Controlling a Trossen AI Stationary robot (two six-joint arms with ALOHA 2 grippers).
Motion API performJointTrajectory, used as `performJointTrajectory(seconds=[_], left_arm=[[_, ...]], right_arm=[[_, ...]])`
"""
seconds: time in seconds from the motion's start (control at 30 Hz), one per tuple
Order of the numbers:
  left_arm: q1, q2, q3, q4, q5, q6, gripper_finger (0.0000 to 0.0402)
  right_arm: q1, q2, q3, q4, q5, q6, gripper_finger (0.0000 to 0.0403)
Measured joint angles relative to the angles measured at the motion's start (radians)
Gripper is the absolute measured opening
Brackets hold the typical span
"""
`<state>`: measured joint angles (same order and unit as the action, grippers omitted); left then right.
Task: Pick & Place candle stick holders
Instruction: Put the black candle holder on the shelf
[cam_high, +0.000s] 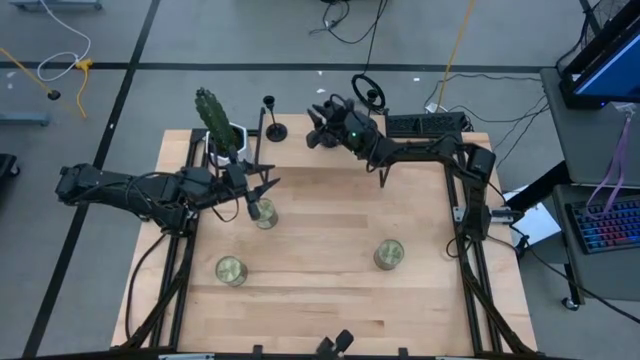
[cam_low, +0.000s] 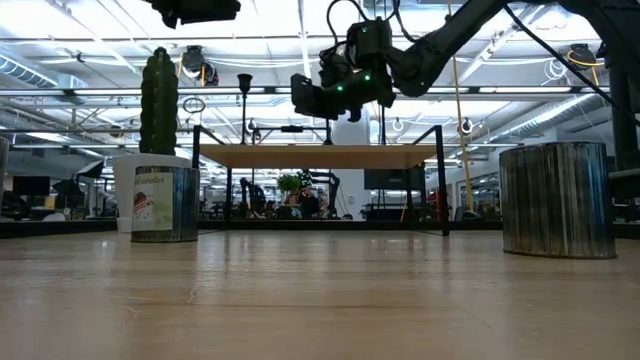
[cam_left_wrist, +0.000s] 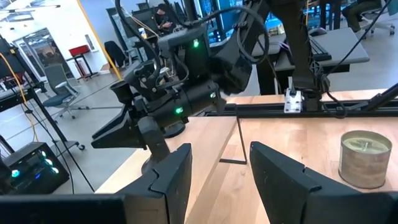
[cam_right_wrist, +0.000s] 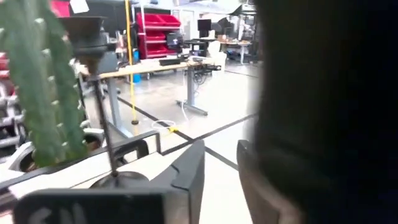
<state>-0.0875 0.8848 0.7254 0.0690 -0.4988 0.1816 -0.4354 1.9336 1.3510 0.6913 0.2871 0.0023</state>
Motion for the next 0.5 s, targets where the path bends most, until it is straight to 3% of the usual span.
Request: performJointTrajectory(seconds=[0.1, 0.23, 0.5], left_arm=[[0.0, 0.0, 0.0, -0.026, 0.0, -0.007, 0.017], [0.0, 0.0, 0.0, -0.065, 0.0, -0.021, 0.017], [0.0, 0.0, 0.0, -0.075, 0.001, -0.06, 0.017]], right_arm=[[0.016, -0.019, 0.0, -0.057, 0.008, -0.015, 0.0115], [0.037, -0.037, 0.0, -0.152, 0.129, -0.042, 0.013], [0.047, -0.061, 0.0, -0.287, 0.186, 0.015, 0.0124]])
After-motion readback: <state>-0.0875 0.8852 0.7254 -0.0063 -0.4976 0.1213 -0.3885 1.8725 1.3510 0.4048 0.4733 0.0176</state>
